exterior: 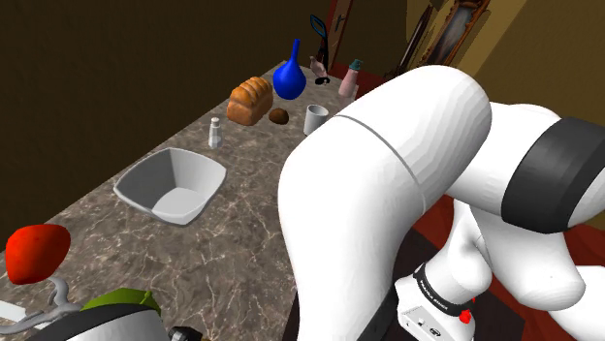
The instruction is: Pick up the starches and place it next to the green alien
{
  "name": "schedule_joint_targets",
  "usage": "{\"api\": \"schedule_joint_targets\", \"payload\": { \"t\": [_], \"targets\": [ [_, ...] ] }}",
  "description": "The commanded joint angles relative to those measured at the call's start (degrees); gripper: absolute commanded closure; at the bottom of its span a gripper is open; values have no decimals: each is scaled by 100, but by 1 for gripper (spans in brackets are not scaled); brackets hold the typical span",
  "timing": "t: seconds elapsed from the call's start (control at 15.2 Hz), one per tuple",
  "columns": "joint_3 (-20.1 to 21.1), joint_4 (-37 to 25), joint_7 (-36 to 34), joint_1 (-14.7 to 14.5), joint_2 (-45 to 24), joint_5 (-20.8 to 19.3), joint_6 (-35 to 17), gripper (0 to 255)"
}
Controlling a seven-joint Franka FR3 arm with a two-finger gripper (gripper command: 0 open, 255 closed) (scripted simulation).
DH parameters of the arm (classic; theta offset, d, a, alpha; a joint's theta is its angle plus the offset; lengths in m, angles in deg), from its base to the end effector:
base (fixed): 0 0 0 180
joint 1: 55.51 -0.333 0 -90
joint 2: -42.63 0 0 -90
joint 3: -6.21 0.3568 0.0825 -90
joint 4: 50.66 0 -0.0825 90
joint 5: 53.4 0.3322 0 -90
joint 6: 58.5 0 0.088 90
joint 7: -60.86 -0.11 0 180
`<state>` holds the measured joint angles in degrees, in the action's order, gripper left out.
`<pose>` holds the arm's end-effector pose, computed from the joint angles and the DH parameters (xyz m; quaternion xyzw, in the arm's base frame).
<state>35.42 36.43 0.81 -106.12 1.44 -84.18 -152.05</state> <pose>0.2238 0.5907 0.3026 0.9364 0.2378 -0.0062 0.2580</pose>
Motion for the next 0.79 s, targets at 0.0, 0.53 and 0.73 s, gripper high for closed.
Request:
{"api": "schedule_joint_targets", "payload": {
  "t": [0.0, 0.53, 0.73],
  "targets": [
    [6, 30, -8, -13, -61, 14, -79, 0],
    [33, -644, 114, -210, -129, 82, 487, 0],
    [36, -842, 143, -273, -161, 93, 642, 0]
  ]
}}
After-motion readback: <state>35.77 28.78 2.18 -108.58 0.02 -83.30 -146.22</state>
